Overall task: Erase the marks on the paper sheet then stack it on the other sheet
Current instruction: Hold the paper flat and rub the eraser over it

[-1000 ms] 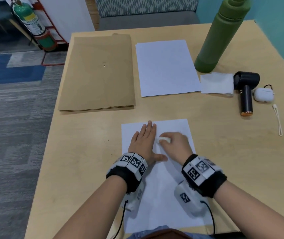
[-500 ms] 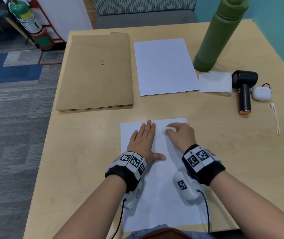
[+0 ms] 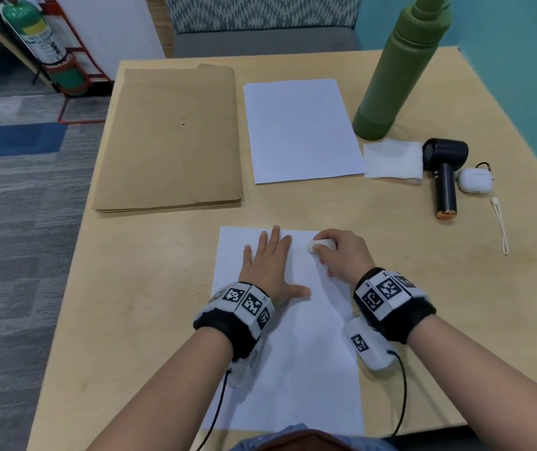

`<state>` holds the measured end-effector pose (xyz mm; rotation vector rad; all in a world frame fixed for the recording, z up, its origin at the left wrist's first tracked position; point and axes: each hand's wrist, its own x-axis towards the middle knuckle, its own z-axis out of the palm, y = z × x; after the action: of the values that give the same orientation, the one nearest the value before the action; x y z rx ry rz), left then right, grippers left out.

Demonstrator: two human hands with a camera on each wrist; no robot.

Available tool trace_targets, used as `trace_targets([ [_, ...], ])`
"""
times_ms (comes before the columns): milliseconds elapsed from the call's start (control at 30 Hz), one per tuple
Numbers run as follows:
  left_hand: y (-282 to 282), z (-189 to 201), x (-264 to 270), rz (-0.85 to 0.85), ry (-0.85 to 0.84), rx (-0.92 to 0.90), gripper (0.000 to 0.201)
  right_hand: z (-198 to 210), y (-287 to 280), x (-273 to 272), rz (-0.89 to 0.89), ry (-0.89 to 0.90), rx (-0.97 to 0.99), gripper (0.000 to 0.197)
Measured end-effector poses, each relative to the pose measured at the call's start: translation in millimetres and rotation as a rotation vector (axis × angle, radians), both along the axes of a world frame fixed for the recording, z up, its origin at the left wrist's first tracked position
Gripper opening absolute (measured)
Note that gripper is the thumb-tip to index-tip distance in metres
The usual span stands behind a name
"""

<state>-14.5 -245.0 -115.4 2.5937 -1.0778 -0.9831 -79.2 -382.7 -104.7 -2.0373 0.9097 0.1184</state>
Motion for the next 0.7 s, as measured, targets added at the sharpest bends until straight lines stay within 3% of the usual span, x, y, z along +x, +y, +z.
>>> trace_targets([
  [200,-2.4,-8.5,-3.2,-0.068,-0.048,0.058,0.121,8.7,8.2,-11.2,0.369,0.102,-0.016,0.024],
  [433,7.5,-5.7,8.6,-0.15,-0.04,0.029,0.128,5.2,8.0,6.1,0.152,-0.027,-0.035,0.022],
  [633,7.2,-6.0,7.6,-0.157,-0.044,0.032,0.129,-0.1,17.6,-24.3,0.464,0.131,0.005,0.025],
  [700,6.6,-5.9,7.3,-0.157,-0.047,0.038,0.129,-0.8,8.9,-7.5,0.448,0.131,-0.043,0.026],
])
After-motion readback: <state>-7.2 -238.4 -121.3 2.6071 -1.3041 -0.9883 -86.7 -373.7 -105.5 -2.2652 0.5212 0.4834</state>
